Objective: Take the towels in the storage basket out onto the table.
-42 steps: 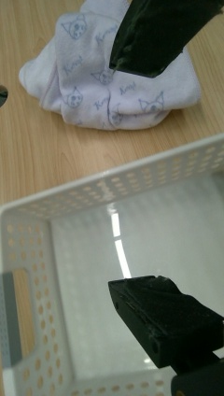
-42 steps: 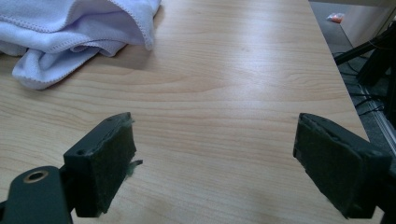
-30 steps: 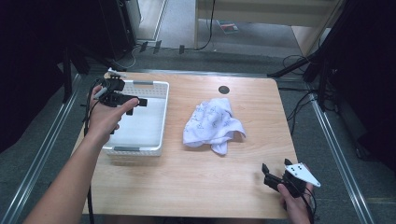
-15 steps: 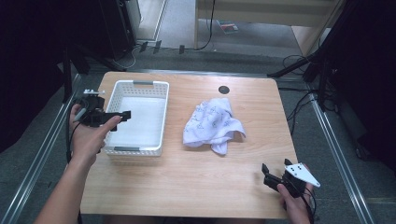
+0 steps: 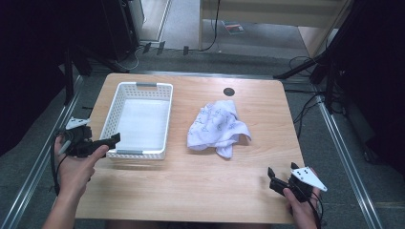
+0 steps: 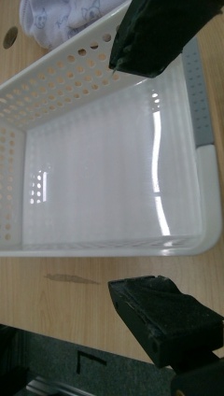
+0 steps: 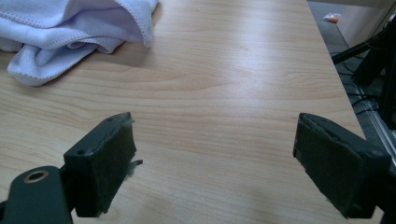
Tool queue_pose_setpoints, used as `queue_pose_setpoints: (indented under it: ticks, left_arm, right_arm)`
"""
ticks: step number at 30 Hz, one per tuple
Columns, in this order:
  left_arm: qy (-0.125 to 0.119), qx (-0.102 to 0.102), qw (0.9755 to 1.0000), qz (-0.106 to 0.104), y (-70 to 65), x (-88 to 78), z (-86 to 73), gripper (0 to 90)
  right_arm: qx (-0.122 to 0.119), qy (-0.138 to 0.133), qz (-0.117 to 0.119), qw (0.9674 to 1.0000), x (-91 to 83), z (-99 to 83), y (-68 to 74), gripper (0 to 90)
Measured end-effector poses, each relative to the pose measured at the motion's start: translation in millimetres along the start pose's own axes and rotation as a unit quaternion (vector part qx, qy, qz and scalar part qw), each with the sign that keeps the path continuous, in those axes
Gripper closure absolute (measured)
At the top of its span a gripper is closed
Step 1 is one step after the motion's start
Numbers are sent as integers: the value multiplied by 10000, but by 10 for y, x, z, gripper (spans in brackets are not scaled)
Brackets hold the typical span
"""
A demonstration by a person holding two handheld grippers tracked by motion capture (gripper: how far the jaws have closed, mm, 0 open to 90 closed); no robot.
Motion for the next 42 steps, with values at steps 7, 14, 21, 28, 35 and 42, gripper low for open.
queue_pose_setpoints:
  ticks: [7,14,21,28,35,42]
  left_arm:
    - [-447,-182,9988,57,176,-5,-321,0]
    - [-729,-330,9968,-39,380,16,-605,0]
    - [-932,-617,9937,-116,676,127,-899,0]
    - [-842,-743,9937,-37,919,251,-1003,0]
    - [-809,-774,9937,3,915,318,-986,0]
    - [-820,-537,9939,506,814,375,-990,5]
  right_arm:
    - [-2,3,1,10000,0,0,-1,131]
    - [-3,-1,-22,10000,1,0,1,131]
    - [-1,8,-43,10000,0,-2,0,131]
    - [9,16,-84,10000,3,-1,-2,131]
    - [17,31,-109,9999,4,-1,0,131]
    - [-29,44,-134,9999,7,-1,3,131]
Point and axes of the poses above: each handheld gripper's, and its own axes: x roughly forward along the jaws, z roughly out of its top, y roughly to its left, the point moved 4 cm from there along x, roughly forward along the jaws, and after that the axes turned 13 degrees about y, right-handed, at the moved point
